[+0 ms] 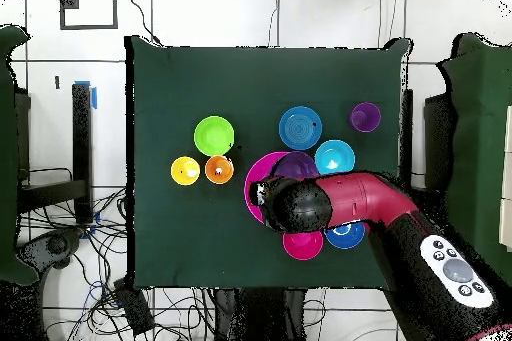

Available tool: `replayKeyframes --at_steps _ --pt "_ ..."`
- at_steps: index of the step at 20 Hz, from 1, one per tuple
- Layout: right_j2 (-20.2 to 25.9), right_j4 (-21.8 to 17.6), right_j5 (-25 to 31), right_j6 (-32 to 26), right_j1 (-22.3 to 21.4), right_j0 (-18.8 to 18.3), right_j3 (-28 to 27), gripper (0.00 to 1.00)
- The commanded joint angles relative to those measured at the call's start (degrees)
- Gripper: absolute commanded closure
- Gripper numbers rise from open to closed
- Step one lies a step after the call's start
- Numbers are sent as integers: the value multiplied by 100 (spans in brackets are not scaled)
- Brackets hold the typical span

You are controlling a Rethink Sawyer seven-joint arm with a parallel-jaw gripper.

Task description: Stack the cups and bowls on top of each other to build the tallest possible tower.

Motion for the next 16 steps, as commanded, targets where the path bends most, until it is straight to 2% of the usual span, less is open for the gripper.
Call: replayKeyframes --at_steps 1,3,4,16 --pt "219 -250 242 -756 51 71 -37 100" --pt "-112 -497 -27 -288 -328 279 130 100" --pt "-139 -534 -138 -219 -392 264 220 100" --pt "-199 -742 -394 -104 -314 207 319 100"
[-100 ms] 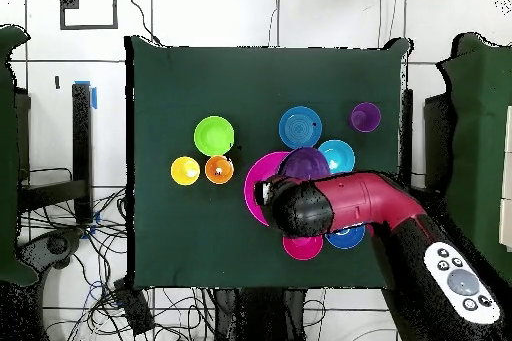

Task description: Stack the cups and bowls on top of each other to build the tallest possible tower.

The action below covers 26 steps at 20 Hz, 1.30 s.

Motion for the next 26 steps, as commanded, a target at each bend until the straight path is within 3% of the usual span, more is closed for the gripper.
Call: replayKeyframes --at_steps 1,15,26 --pt "-203 -524 -397 -103 142 190 262 100" --pt "-674 -829 -1063 470 147 575 629 100" --pt "-1010 -854 -1540 440 106 630 934 100"
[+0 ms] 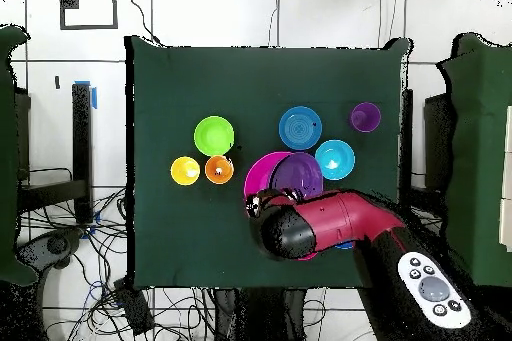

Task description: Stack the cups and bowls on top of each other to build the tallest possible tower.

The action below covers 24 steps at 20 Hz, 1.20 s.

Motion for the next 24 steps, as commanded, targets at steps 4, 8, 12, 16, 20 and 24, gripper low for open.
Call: replayKeyframes --at_steps 4,8,12,16,20,24 --pt "-477 -376 -497 336 55 122 569 100" --pt "-518 -380 -594 284 29 68 660 100" --pt "-612 -424 -722 329 26 94 716 100" --pt "-814 -530 -928 453 108 247 713 100" --pt "-983 -525 -1073 500 151 404 696 100" --pt "-1085 -469 -1146 463 169 489 689 100"
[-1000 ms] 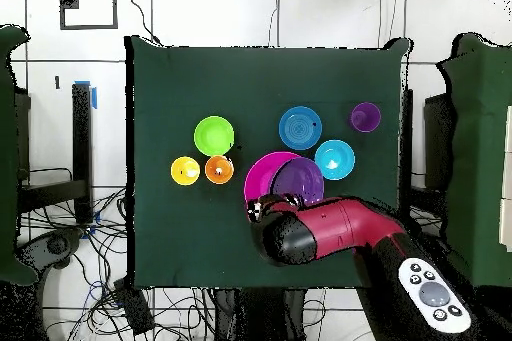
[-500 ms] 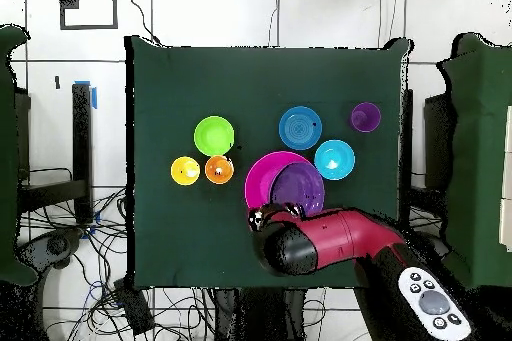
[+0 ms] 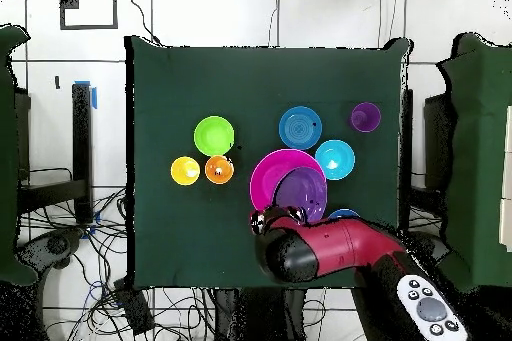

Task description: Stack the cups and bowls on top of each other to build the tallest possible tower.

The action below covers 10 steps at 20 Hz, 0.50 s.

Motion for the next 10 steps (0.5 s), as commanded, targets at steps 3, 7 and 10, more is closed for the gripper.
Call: replayKeyframes --at_steps 3,7,10 --pt "-384 -396 -353 406 194 327 270 100" --pt "-370 -339 -265 312 169 334 241 100" --pt "-307 -289 -249 276 226 297 225 100"
